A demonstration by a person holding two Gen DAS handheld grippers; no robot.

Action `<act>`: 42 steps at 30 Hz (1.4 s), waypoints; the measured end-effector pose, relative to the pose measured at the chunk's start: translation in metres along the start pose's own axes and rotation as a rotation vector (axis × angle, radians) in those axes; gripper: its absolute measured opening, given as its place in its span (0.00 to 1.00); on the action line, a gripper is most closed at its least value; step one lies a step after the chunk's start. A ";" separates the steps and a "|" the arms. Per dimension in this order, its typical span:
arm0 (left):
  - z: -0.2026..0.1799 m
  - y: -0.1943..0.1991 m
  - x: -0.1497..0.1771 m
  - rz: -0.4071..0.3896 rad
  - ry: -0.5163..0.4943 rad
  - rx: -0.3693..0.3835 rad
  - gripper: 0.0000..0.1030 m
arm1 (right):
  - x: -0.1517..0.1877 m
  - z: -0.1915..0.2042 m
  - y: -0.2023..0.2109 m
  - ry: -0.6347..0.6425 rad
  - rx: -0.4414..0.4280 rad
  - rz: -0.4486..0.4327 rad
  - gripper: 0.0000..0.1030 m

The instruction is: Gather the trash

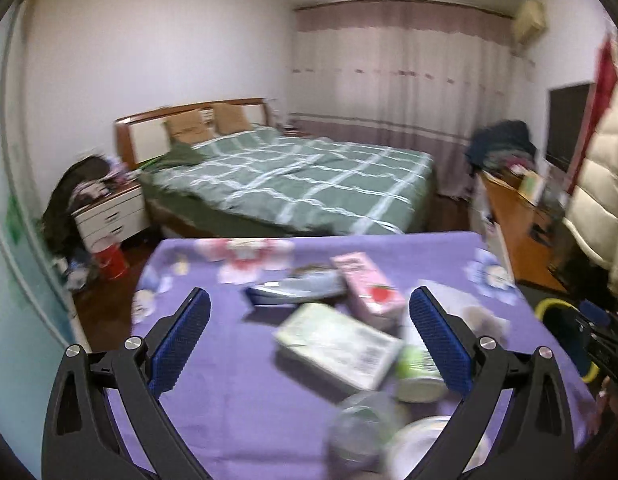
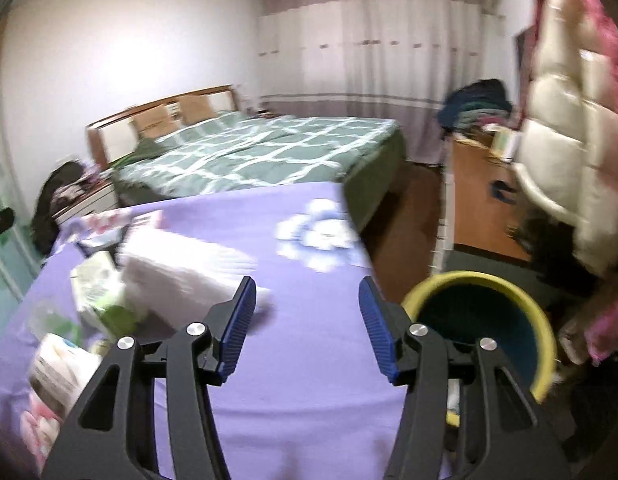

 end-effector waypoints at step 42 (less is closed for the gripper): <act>0.008 -0.056 0.044 0.085 0.017 -0.040 0.95 | 0.009 0.130 -0.003 0.117 -0.357 0.158 0.04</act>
Point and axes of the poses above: each gripper's, at about its wrist camera, not at the fingertips, and y roughly against the way its jaws point, z to its left, x to its underside, the point moved 8 cm from there along -y, roughly the way its jaws point, and after that the axes turned 12 degrees about -y, right-handed, at the moved point
